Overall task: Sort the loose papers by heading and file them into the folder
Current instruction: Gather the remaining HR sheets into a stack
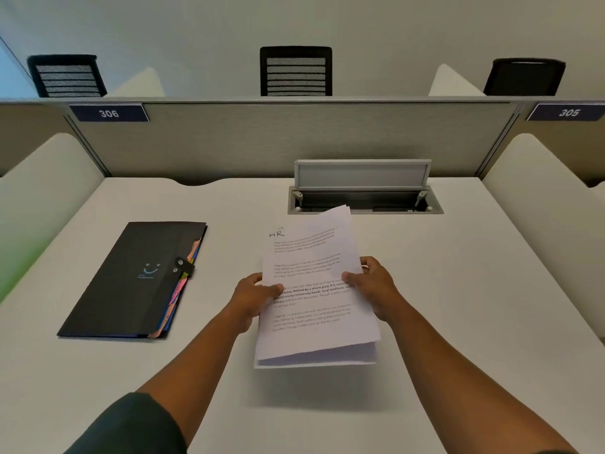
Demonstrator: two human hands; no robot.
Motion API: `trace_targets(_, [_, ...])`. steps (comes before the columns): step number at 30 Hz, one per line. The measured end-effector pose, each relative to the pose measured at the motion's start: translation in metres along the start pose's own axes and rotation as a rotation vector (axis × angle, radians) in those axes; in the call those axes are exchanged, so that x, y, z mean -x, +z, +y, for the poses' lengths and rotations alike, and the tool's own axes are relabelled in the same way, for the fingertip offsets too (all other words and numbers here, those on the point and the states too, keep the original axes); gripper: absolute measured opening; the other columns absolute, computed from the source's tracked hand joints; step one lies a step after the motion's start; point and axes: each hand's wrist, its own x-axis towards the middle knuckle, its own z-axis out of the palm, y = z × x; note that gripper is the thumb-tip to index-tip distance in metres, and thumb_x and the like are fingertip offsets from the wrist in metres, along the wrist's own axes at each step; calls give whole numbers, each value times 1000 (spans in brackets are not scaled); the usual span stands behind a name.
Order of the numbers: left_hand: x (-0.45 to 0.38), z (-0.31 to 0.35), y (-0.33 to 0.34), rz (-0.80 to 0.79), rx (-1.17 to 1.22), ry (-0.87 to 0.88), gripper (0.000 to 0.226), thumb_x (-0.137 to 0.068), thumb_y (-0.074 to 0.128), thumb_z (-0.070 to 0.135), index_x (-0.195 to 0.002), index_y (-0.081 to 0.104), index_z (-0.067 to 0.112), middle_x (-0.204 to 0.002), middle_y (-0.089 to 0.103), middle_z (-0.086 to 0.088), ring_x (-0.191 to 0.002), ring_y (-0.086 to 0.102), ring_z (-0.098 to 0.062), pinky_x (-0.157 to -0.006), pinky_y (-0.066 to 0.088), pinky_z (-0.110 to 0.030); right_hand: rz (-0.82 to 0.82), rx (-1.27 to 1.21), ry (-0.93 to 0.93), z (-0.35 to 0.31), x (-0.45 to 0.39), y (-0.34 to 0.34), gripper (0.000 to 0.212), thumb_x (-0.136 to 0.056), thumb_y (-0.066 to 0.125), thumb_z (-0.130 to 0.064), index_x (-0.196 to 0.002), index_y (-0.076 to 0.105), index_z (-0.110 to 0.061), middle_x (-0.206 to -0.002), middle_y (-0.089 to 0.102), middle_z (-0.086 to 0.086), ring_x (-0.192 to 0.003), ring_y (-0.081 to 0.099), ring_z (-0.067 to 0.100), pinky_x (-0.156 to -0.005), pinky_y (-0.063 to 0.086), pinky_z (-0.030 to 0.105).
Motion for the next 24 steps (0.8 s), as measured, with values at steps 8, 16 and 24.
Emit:
trace_targets(8, [10,6,-13,-149,147,64,38,-85,74,10,-119,62,23,-109,75,0,-97,72,-25,-78,59,-40,-82,-209,42,-6,11,0,30,-86,64,-1,-113,61,-15,-110,70,8,-94,69,32,-76,58,42])
trace_targets(16, [14,37,-19,-47,233,240,35,-82,76,8,-115,65,13,-109,73,-8,-99,70,-29,-78,59,-43,-122,18,-65,-18,15,11,33,-85,67,-6,-115,59,-18,-111,68,5,-94,68,27,-77,58,40])
trace_targets(24, [29,64,0,46,156,534,24,-86,73,10,-103,66,26,-101,72,0,-90,71,-21,-64,60,-31,20,113,-315,-36,14,25,36,-88,70,-25,-119,52,-22,-109,64,3,-97,66,22,-80,60,41])
